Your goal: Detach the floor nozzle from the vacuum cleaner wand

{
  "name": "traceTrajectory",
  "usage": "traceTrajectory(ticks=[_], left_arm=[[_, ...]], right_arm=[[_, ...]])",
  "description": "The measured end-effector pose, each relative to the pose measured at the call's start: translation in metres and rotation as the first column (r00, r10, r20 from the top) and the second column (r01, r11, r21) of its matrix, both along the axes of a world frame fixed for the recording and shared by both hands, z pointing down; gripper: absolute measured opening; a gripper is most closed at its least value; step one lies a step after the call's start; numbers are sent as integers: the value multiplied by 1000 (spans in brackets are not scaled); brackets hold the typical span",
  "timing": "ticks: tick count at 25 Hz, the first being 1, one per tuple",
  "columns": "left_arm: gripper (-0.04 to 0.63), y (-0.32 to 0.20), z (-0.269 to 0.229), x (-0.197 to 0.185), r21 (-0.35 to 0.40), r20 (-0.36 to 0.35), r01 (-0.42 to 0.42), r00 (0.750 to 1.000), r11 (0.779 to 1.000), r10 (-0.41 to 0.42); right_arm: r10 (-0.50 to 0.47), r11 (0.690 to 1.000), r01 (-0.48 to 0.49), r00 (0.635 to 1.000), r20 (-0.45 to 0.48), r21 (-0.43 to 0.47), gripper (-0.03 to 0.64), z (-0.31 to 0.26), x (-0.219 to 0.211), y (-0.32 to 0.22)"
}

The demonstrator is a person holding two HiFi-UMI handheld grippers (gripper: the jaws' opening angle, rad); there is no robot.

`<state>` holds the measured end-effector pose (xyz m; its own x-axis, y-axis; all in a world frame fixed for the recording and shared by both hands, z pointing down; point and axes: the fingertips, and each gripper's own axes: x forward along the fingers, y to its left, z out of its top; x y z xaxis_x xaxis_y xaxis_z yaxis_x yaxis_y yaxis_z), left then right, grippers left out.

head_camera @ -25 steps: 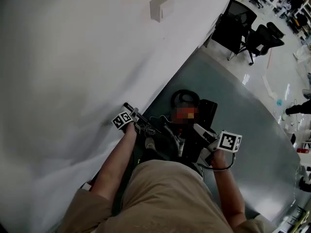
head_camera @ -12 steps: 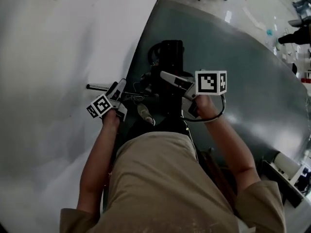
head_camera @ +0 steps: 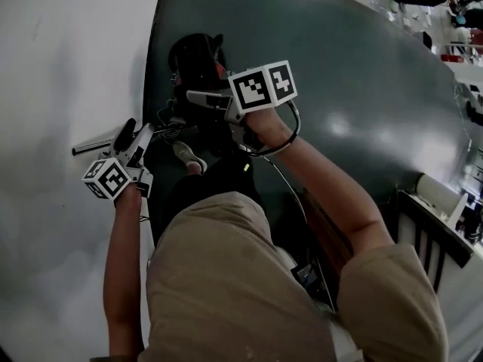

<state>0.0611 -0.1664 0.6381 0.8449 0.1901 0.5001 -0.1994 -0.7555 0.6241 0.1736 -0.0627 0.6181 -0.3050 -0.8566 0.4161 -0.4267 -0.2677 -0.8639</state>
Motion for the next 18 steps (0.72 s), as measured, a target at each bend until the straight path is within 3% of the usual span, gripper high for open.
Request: traceTrajectory(ticks=[4, 11, 18], left_arm=[[354, 34, 21, 28, 37, 48, -50, 998, 998, 48], [354, 58, 41, 20, 62, 111, -110, 988, 992, 103], [354, 73, 58, 24, 45, 136, -91, 987, 995, 84]], right_arm=[[-22, 999, 23, 1000, 12, -33, 224, 33, 33, 27], [-111, 989, 115, 993, 43, -97, 224, 69, 29, 30], [-197, 975, 201, 979, 50, -94, 224, 80, 25, 29]])
